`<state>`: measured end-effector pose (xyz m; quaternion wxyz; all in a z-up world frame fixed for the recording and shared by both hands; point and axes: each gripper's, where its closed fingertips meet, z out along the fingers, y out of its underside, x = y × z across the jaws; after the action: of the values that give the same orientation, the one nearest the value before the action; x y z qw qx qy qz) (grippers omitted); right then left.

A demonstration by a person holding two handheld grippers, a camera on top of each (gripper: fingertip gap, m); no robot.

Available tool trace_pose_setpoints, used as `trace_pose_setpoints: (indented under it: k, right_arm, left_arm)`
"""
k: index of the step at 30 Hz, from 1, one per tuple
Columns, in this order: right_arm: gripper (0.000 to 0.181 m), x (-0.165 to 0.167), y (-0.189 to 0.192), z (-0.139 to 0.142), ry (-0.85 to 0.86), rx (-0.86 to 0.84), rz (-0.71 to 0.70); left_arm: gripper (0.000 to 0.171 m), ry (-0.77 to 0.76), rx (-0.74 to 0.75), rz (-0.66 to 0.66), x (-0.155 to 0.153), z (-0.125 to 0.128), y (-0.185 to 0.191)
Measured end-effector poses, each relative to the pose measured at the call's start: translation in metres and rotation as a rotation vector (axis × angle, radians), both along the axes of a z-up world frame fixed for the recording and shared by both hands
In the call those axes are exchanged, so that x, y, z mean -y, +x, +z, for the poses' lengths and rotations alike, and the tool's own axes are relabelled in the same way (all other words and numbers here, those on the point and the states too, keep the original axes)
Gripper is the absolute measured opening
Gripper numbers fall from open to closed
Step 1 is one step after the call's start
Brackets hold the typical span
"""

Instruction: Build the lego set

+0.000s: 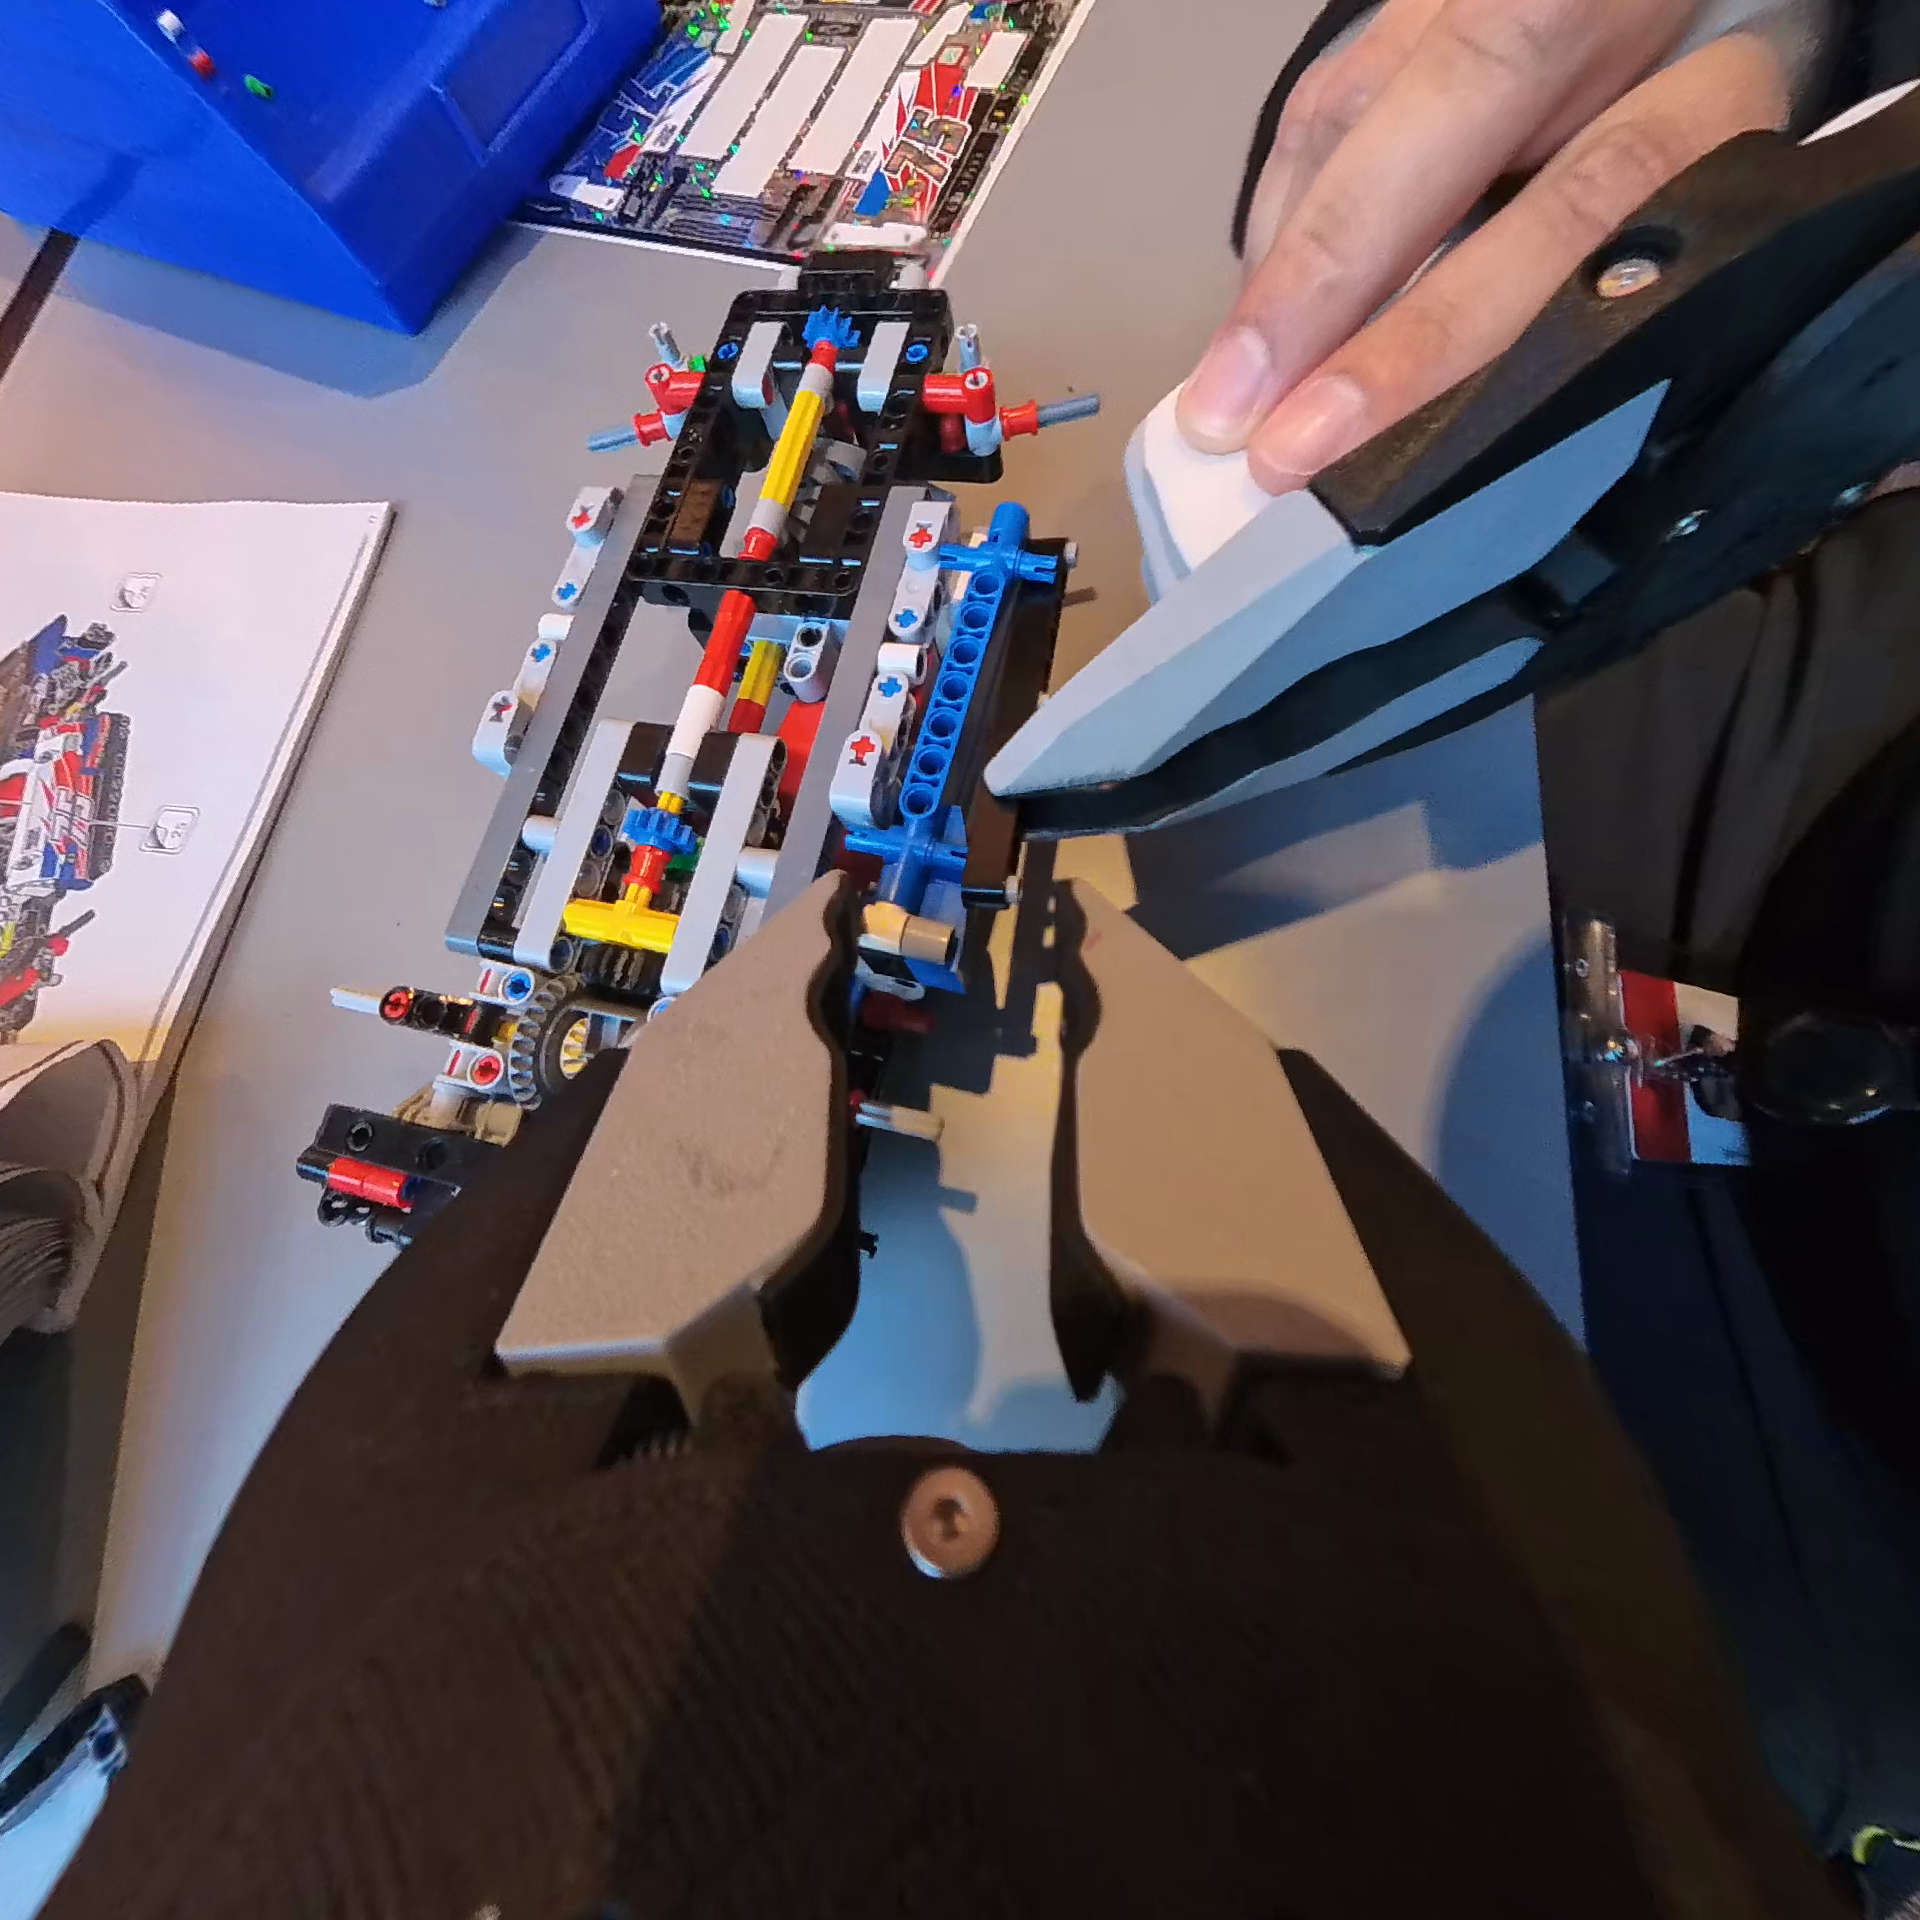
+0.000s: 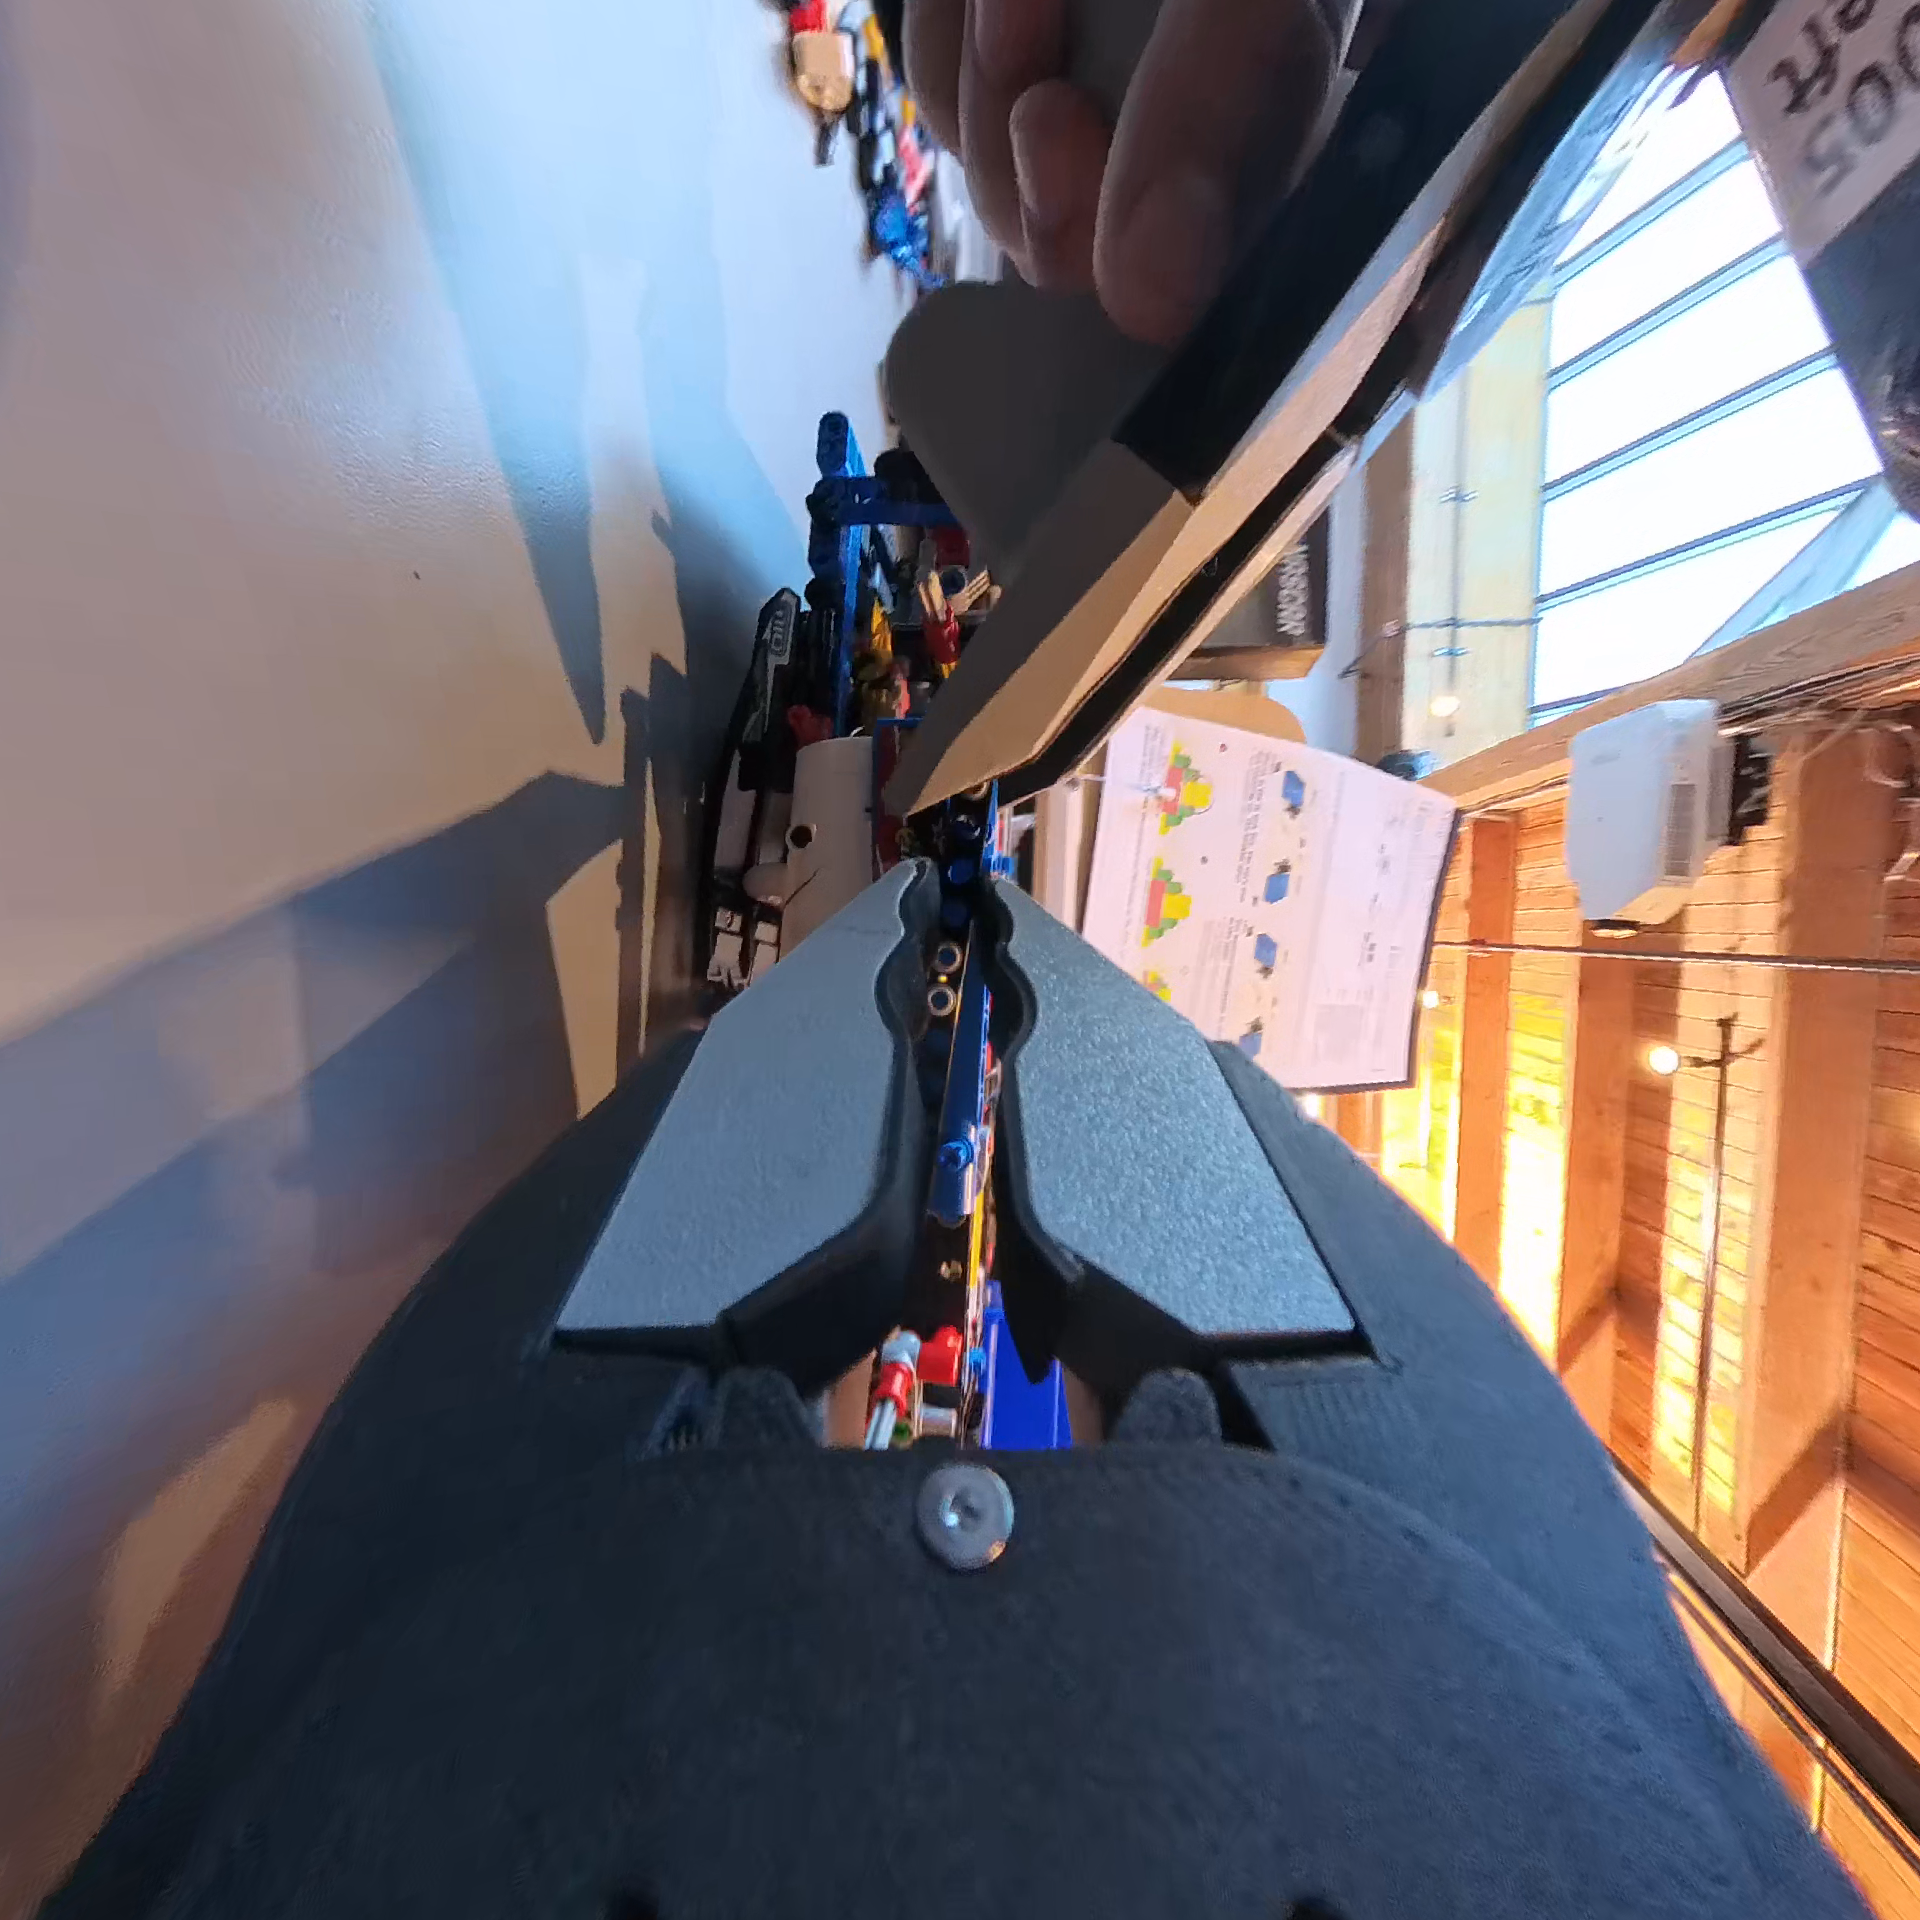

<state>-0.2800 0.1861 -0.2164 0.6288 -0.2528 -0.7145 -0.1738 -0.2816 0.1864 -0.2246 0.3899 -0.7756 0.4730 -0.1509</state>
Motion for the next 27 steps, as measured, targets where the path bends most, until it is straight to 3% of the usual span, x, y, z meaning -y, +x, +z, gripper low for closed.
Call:
trace_pose_setpoints:
  k: [10, 27]
  right_arm:
    - [0.004, 0.001, -0.001, -0.001, 0.033, 0.031, -0.008]
    - [0.004, 0.005, -0.002, -0.011, 0.086, 0.067, -0.009]
  left_arm:
    - [0.027, -0.039, 0.053, 0.035, -0.001, 0.001, 0.000]
    - [0.021, 0.035, 0.006, 0.048, -0.008, 0.000, 0.000]
